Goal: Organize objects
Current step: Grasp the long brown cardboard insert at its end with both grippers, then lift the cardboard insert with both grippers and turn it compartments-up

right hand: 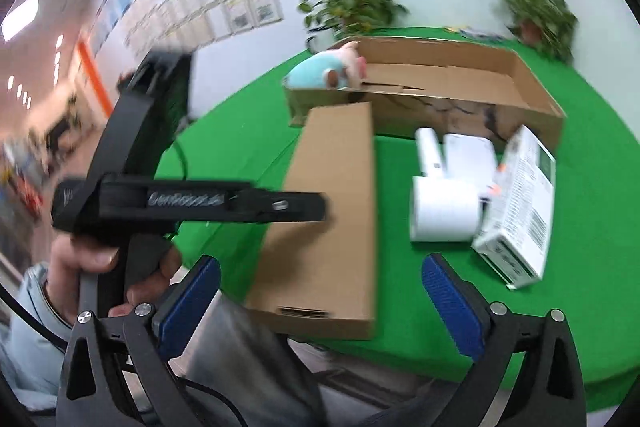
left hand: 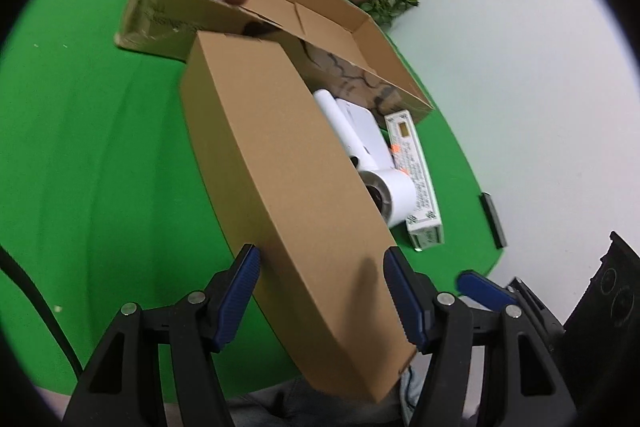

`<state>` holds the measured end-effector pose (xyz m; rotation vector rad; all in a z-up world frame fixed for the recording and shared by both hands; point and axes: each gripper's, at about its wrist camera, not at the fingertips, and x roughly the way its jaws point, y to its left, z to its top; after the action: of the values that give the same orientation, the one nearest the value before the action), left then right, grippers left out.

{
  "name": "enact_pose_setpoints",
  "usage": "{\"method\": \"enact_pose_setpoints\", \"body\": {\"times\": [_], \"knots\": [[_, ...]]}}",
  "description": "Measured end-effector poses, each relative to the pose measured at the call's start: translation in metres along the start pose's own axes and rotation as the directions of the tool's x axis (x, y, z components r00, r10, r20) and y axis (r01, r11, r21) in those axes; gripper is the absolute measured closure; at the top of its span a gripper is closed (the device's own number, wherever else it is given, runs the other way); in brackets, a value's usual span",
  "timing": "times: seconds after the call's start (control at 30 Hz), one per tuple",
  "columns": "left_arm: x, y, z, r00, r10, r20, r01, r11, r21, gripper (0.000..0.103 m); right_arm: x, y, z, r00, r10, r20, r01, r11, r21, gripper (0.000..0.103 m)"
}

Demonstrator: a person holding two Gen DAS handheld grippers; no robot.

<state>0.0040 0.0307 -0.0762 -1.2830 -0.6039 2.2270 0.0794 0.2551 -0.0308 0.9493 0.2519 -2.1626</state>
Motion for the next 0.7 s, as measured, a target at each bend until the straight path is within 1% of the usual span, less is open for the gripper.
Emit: {"method": "enact_pose_setpoints", "body": {"times": [0.07,0.1,0.17,0.2,0.23,0.3,0.33,0.37,0.43,0.47,0.5,0.57,0.63,0.67,0.7], "knots": [[0.001,0.002,-0.002,1.0,0.003,-0.006,-0.003,1.0,-0.004,0.04,0.009,0.017,0.002,0.999,-0.052,-0.018,0.05,0.996,-0.071,0.003],[0.001,0.005,-0.003,1.0,0.005,-0.005,-0.005,1.0,-0.01,0.04,0.015,0.028,-0.002,0.995,-0.091,-0.032,0.087,0.99,-0.112,0.003],[-0.003,0.012,-0.004,1.0,0.001,0.004,-0.001,1.0,-0.028,0.04,0.028,0.039,-0.004,0.982,-0.182,-0.053,0.171,0.972,-0.163,0.003],[-0.004,0.015,-0.005,1.0,-0.002,0.006,0.002,0.999,-0.034,0.04,0.036,0.042,-0.003,0.974,-0.22,-0.061,0.206,0.962,-0.18,0.006],[-0.007,0.018,-0.007,1.0,-0.002,0.008,0.003,0.999,-0.039,0.04,0.041,0.041,-0.003,0.97,-0.233,-0.067,0.218,0.959,-0.181,0.015],[-0.009,0.021,-0.009,1.0,-0.004,0.01,0.005,0.999,-0.045,0.04,0.049,0.038,-0.003,0.966,-0.249,-0.077,0.234,0.958,-0.166,0.024],[-0.009,0.022,-0.01,1.0,-0.009,0.014,0.01,0.999,-0.051,0.04,0.049,0.034,-0.003,0.969,-0.237,-0.074,0.224,0.962,-0.155,0.025],[-0.012,0.024,-0.012,1.0,-0.016,0.019,0.017,0.998,-0.057,0.04,0.048,0.031,-0.004,0.972,-0.221,-0.076,0.209,0.968,-0.136,0.025],[-0.02,0.027,-0.015,0.998,-0.043,0.038,0.045,0.996,-0.075,0.04,0.044,0.021,-0.002,0.985,-0.151,-0.08,0.147,0.988,-0.057,0.025],[-0.023,0.027,-0.016,0.997,-0.057,0.048,0.061,0.995,-0.083,0.04,0.043,0.014,0.0,0.992,-0.1,-0.083,0.101,0.995,0.002,0.025],[-0.026,0.028,-0.017,0.996,-0.069,0.059,0.074,0.993,-0.093,0.04,0.041,0.004,0.002,0.996,-0.026,-0.086,0.033,0.996,0.083,0.025],[-0.037,0.028,-0.019,0.994,-0.061,0.087,0.069,0.993,-0.099,0.04,0.042,-0.005,0.003,0.994,0.068,-0.086,-0.052,0.982,0.181,0.025],[-0.048,0.024,-0.02,0.993,-0.038,0.109,0.047,0.995,-0.088,0.041,0.044,-0.011,0.001,0.986,0.149,-0.077,-0.124,0.957,0.263,0.025],[-0.055,0.022,-0.02,0.992,-0.025,0.125,0.036,0.995,-0.088,0.042,0.046,-0.016,0.001,0.979,0.192,-0.071,-0.162,0.938,0.305,0.025],[-0.061,0.021,-0.02,0.99,-0.016,0.138,0.029,0.996,-0.09,0.045,0.05,-0.021,-0.001,0.965,0.252,-0.066,-0.213,0.908,0.36,0.025]]}}
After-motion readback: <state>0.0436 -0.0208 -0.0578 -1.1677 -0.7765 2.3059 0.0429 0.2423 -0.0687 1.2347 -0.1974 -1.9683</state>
